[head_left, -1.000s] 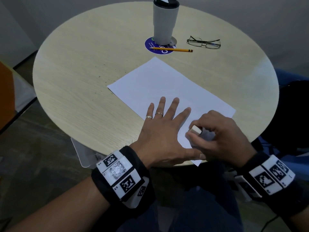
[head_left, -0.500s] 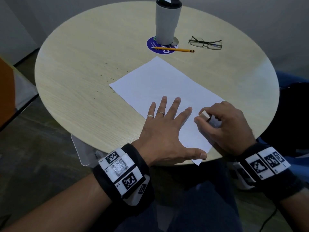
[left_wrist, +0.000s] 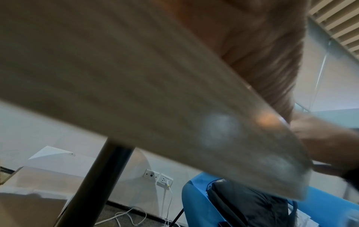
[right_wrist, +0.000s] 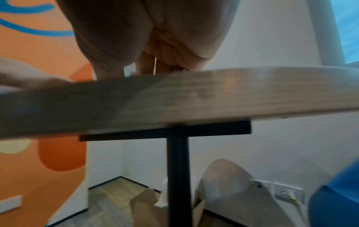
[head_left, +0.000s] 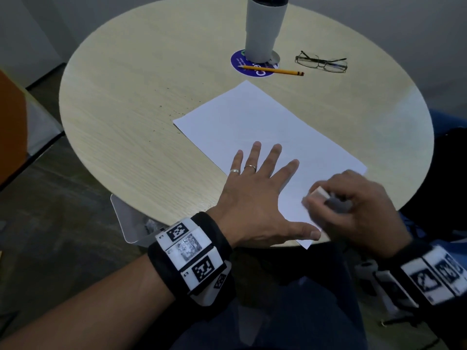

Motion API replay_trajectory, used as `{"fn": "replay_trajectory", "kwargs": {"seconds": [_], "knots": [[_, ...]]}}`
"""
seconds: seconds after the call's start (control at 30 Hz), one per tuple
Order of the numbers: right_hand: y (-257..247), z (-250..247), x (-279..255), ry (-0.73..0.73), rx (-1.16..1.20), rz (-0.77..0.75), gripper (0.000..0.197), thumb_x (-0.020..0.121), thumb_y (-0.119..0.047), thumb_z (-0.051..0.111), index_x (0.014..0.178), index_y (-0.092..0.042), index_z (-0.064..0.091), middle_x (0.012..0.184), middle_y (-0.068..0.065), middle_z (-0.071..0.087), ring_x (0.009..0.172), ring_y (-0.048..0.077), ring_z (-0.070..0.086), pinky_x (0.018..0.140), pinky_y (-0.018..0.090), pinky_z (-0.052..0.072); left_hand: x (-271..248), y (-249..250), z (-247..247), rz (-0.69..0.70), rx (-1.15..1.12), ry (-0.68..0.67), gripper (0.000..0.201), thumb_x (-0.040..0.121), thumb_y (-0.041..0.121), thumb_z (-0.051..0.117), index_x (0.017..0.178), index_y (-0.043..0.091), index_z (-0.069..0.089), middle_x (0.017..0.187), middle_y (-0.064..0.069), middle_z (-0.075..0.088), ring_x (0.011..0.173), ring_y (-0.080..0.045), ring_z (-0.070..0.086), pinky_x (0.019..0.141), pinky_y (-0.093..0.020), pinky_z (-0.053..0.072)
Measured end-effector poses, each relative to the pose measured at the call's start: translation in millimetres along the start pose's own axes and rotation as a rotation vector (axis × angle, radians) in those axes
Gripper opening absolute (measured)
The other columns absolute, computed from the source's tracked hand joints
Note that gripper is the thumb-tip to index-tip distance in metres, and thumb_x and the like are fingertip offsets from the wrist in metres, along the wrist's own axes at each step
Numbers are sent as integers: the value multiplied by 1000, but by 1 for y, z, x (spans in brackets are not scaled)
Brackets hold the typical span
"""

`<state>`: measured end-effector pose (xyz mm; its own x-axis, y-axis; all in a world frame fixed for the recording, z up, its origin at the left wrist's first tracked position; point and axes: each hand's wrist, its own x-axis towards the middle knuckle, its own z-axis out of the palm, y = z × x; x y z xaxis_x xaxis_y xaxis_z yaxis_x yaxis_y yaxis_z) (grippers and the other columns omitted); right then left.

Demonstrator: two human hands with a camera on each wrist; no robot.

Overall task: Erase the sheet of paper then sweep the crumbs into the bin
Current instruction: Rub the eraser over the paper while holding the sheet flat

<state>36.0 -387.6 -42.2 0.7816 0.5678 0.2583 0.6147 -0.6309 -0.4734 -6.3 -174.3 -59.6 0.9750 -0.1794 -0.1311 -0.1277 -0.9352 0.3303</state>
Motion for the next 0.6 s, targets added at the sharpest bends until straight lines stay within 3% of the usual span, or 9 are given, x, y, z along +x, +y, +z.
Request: {"fn": "replay_trajectory", "kwargs": {"seconds": [0.1,0.23,0.3,0.43,0.6], "knots": [[18,-4,14,117,-95,130,19,90,-24,78,73,-24,70,68,-8,61,75,18,51,70,40,47,-1,0,1,3,4,-5,128,64,109,33,165,42,-7,172,3,-27,154,-27,-35,126,-58,-13],[-5,-1,-1,12,-39,-45,11,90,-25,79,80,-21,75,72,-9,62,74,16,51,69,23,42,-2,2,0,2,-4,6,124,67,107,34,165,42,-6,172,4,-25,154,-26,-35,126,-57,-12],[-10,4,-7,-36,-18,-104,13,89,-30,74,80,-20,74,72,-6,62,73,18,52,69,27,42,-1,1,0,2,-5,8,123,68,107,34,165,43,-6,173,4,-25,155,-25,-34,126,-56,-12],[15,-1,15,119,-87,90,18,87,-22,79,72,-25,70,68,-7,61,74,18,51,71,42,49,-1,1,0,1,2,-11,127,65,109,32,165,42,-9,172,4,-27,154,-27,-35,126,-57,-13],[-1,8,0,17,-44,-65,11,89,-29,77,81,-21,74,73,-7,63,75,18,52,69,34,45,-2,2,-2,2,-9,-9,126,65,109,34,165,43,-8,171,5,-28,154,-25,-36,126,-57,-14]]}}
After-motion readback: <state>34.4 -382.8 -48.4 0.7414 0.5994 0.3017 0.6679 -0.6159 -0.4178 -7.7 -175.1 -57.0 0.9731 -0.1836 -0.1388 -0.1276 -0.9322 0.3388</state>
